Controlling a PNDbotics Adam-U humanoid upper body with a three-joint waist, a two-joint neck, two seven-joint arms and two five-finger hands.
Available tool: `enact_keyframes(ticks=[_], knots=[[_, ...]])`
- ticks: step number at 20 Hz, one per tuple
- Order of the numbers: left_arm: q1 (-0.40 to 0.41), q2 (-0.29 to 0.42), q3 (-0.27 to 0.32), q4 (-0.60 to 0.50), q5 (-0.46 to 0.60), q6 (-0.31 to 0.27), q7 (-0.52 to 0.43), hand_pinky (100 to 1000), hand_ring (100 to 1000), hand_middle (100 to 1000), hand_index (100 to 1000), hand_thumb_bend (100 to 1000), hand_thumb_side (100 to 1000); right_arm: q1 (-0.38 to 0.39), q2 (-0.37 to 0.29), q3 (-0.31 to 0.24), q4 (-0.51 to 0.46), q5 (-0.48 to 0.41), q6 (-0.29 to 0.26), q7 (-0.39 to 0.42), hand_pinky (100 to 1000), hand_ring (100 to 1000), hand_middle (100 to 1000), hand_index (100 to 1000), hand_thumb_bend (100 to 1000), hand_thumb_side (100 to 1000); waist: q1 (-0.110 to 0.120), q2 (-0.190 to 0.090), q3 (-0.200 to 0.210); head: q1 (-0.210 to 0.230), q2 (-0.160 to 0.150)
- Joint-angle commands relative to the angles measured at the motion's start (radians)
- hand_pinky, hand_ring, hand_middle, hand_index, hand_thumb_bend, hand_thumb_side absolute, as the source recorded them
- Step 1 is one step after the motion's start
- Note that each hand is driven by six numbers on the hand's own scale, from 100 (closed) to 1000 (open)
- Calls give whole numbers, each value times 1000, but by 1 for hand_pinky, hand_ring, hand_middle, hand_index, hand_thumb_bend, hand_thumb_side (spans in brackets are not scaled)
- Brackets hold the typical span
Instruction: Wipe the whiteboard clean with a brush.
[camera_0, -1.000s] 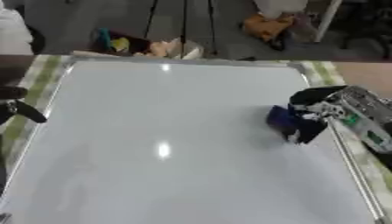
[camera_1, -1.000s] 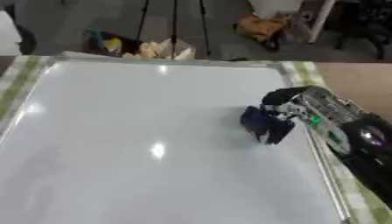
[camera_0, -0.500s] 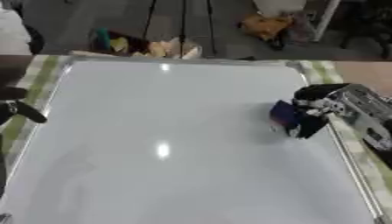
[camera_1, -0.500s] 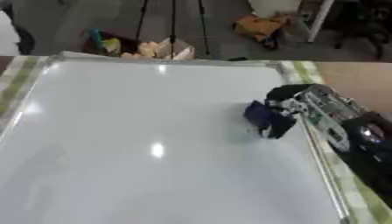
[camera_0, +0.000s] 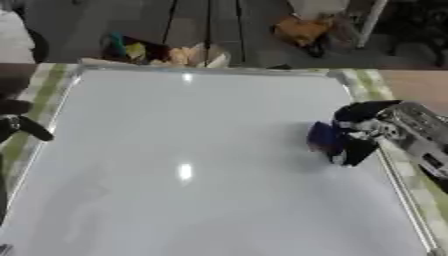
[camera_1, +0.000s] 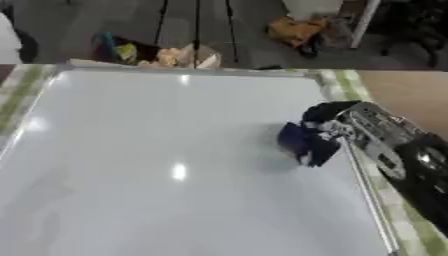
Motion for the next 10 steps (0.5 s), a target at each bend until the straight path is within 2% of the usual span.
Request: enact_keyframes(ticks=[1,10], knots=[[-13,3,-4,-18,2,-1,-3,416,823,700,629,100,921,6,-31,26,-60,-19,-18,28,760,741,407,296,100,475,0,-18,-1,-3,-8],[-13,2,-5,-18,1,-1,-4,416,824,701,629,100,923,8,-40,50,-140,-41,-19,70,754,734,398,294,100,474,-4,-17,2,-6,-9]])
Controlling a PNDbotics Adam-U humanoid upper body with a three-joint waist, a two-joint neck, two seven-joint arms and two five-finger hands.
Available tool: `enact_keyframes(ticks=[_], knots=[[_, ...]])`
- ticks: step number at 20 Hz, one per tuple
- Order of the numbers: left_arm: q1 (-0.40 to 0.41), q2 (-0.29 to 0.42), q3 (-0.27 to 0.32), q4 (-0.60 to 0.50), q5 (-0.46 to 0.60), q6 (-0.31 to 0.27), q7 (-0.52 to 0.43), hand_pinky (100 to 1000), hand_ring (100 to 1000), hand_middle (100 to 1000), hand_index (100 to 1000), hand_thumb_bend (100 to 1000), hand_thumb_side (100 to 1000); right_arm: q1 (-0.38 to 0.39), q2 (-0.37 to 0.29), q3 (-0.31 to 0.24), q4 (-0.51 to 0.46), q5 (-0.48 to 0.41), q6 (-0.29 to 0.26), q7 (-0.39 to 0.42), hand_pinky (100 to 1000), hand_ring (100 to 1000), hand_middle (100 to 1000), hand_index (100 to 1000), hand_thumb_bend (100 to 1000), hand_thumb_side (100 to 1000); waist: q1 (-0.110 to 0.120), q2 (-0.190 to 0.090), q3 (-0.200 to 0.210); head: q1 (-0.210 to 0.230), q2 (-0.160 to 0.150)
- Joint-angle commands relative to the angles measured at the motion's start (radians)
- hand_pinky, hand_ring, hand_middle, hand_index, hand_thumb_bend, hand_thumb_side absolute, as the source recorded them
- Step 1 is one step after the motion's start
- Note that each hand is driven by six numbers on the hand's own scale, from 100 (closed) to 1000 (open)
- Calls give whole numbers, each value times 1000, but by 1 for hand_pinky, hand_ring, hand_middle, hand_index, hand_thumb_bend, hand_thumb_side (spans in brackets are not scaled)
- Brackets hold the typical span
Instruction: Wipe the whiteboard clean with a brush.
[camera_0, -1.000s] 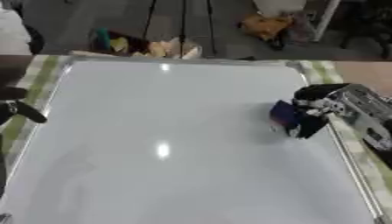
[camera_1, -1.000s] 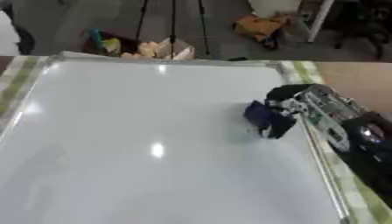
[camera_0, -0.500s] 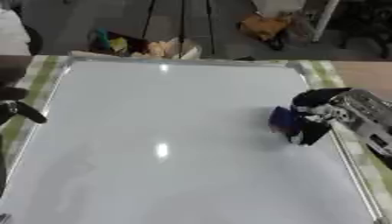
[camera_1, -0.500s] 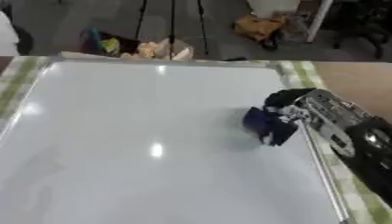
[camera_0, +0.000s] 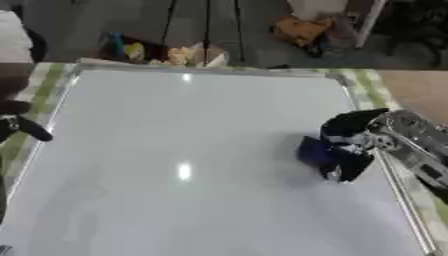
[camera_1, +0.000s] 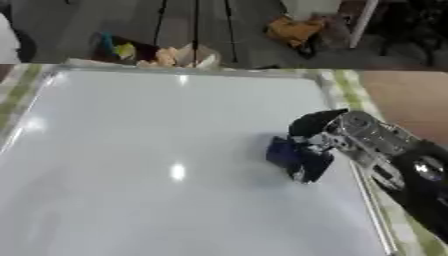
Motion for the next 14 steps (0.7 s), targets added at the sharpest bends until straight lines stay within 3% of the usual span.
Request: enact_keyframes(ticks=[1,8,14], knots=[[-13,3,-4,-18,1,-1,-4,416,824,701,629,100,923,-9,-31,6,-29,-14,-3,12,754,734,398,294,100,474,-1,-17,2,-2,-10],[-14,3,-5,-18,1,-1,-3,417,824,701,630,100,922,-10,-33,20,-32,-8,-14,14,751,730,392,296,100,482,-2,-18,6,-4,-11],[-15,4,-5,-18,2,-1,-3,416,823,702,630,100,921,-25,-16,5,41,10,11,14,746,724,383,296,100,509,0,-19,8,-4,-10]])
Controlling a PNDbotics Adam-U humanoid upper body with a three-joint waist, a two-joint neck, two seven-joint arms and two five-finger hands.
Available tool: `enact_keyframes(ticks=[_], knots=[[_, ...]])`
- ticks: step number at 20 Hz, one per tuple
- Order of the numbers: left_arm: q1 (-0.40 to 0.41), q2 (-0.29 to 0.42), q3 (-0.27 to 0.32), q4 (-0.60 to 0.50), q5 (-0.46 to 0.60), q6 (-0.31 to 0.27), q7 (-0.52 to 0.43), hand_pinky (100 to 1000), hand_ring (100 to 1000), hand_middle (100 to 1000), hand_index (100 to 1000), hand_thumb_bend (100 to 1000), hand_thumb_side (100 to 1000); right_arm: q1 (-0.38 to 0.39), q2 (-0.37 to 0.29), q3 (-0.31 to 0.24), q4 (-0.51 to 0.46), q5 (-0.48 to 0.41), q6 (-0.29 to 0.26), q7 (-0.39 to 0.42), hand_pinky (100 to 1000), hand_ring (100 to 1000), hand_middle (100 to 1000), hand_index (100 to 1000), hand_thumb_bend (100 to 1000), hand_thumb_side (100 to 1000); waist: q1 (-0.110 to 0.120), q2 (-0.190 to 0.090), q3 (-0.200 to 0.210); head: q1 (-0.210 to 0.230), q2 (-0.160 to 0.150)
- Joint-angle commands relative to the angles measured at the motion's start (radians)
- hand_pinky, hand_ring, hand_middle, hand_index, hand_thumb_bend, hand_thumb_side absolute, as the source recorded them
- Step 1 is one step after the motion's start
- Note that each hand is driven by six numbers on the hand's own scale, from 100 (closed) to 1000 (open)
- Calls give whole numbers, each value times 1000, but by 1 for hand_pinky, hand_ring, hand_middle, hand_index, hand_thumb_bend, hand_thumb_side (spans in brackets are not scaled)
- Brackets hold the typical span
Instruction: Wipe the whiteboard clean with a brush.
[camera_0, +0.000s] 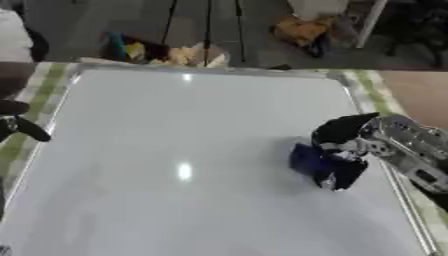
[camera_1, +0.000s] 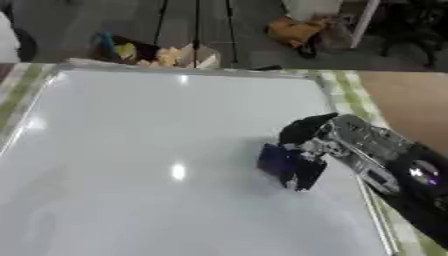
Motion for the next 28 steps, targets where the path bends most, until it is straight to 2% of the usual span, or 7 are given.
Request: enact_keyframes(ticks=[1,16,22,28], knots=[[-15,4,-5,-18,2,-1,-3,416,823,702,630,100,921,-15,-12,-16,47,19,15,1,746,724,383,296,100,509,3,-20,1,-3,-10],[-15,6,-3,-18,0,-1,-3,416,824,704,630,100,921,-38,14,-71,201,100,49,1,754,735,388,303,100,515,12,-18,-4,-4,-14],[-14,6,-3,-18,0,0,-3,416,825,705,630,100,921,-44,21,-86,213,110,57,1,754,733,386,301,100,514,13,-18,-7,-1,-15],[-13,5,-4,-18,1,0,-4,416,825,706,630,100,920,-39,18,-81,183,95,55,0,751,730,384,299,100,514,12,-20,-9,-1,-15]])
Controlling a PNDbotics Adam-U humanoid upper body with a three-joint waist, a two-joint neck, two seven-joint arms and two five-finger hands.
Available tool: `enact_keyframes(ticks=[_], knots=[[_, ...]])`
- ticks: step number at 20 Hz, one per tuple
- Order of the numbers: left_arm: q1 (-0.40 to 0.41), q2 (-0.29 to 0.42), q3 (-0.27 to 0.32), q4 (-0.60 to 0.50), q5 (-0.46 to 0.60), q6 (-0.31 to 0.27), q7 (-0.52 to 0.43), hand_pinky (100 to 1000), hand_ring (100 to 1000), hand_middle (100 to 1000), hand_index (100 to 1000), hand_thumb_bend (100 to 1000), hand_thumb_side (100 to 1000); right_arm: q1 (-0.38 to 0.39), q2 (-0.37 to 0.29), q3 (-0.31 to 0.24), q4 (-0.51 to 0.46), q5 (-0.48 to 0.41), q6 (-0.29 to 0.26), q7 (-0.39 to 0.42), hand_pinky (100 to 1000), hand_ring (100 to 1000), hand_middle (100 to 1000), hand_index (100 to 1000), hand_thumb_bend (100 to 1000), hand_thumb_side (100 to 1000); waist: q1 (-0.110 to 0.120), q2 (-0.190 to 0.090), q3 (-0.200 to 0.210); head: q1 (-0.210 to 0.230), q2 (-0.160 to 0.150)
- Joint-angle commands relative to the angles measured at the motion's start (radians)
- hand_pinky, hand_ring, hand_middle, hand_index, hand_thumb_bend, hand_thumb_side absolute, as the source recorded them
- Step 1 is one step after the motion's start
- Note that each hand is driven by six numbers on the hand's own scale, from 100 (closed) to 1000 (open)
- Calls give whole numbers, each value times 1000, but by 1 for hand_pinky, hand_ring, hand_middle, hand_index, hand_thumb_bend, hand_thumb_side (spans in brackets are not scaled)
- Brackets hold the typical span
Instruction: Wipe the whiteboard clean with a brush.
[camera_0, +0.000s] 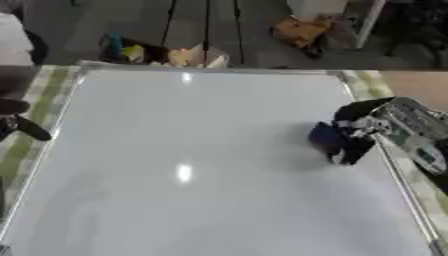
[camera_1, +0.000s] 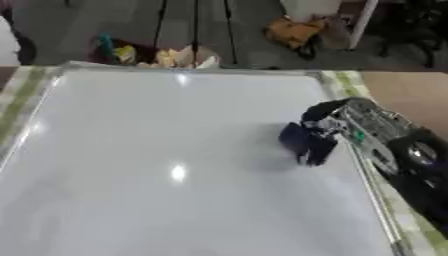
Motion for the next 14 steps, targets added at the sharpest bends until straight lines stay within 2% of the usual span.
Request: enact_keyframes(ticks=[1,6,14], knots=[[-7,5,-4,-18,1,0,-4,416,825,706,630,100,920,9,-21,7,-11,5,1,3,751,730,384,299,100,514,3,-17,-2,-2,-12],[-7,5,-4,-18,1,-1,-5,416,825,707,631,100,920,8,-24,13,-34,7,11,3,740,725,380,299,100,520,1,-18,-3,-3,-13],[-6,5,-4,-18,2,0,-5,416,826,708,631,100,922,-9,-16,1,-31,114,111,-15,724,727,377,300,100,552,-1,-18,-5,-4,-15]])
